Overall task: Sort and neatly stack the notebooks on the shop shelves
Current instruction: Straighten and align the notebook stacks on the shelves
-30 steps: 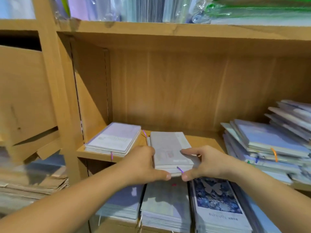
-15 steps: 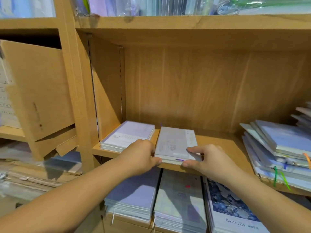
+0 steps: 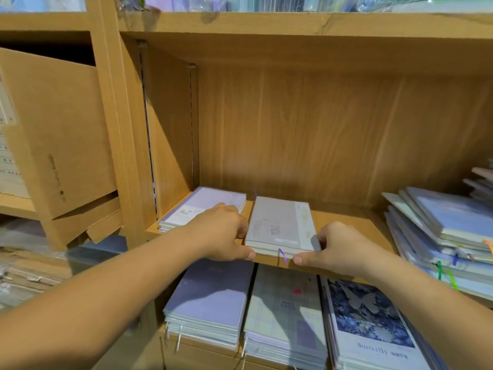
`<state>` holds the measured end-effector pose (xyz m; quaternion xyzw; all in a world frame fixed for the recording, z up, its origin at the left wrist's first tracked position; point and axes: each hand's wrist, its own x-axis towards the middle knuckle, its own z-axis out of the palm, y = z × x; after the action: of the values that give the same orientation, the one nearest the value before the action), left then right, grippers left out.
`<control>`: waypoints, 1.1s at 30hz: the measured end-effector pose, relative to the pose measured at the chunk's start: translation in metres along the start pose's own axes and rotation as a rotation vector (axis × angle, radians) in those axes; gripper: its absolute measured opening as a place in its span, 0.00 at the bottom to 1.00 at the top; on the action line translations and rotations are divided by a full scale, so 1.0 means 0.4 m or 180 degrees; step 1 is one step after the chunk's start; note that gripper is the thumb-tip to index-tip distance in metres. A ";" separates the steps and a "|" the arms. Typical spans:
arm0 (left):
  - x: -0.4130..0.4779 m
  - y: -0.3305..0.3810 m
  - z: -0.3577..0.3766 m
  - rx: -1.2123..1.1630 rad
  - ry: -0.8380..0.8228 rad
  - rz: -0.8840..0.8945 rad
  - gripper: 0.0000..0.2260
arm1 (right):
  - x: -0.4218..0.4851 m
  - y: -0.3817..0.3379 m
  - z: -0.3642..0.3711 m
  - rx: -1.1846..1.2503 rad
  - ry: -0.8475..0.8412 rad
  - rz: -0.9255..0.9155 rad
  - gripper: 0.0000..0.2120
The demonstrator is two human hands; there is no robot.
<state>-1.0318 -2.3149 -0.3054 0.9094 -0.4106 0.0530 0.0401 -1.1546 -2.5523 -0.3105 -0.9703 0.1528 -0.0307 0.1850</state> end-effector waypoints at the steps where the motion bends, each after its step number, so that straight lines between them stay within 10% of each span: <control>1: 0.000 -0.006 0.002 -0.0019 0.0024 0.0058 0.20 | 0.000 -0.002 0.003 -0.0001 0.0001 -0.0063 0.28; 16: 0.006 -0.043 0.024 -0.0203 0.0134 -0.0084 0.19 | 0.011 -0.018 0.027 0.0100 0.0146 -0.0315 0.17; 23: -0.004 -0.006 -0.030 -0.0239 0.0207 -0.0259 0.24 | -0.027 -0.035 -0.042 -0.0197 0.0013 0.0050 0.28; 28: 0.030 0.170 -0.076 -0.0887 0.0886 0.0230 0.17 | -0.104 0.032 -0.180 -0.0216 0.0341 -0.0157 0.29; 33: 0.138 0.469 -0.067 -0.1928 0.0467 0.0697 0.08 | -0.226 0.191 -0.282 -0.0538 0.1147 -0.0080 0.19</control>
<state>-1.1382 -2.4767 -0.2662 0.8003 -0.4990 -0.0022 0.3323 -1.2757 -2.6316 -0.2342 -0.9630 0.1734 -0.1932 0.0721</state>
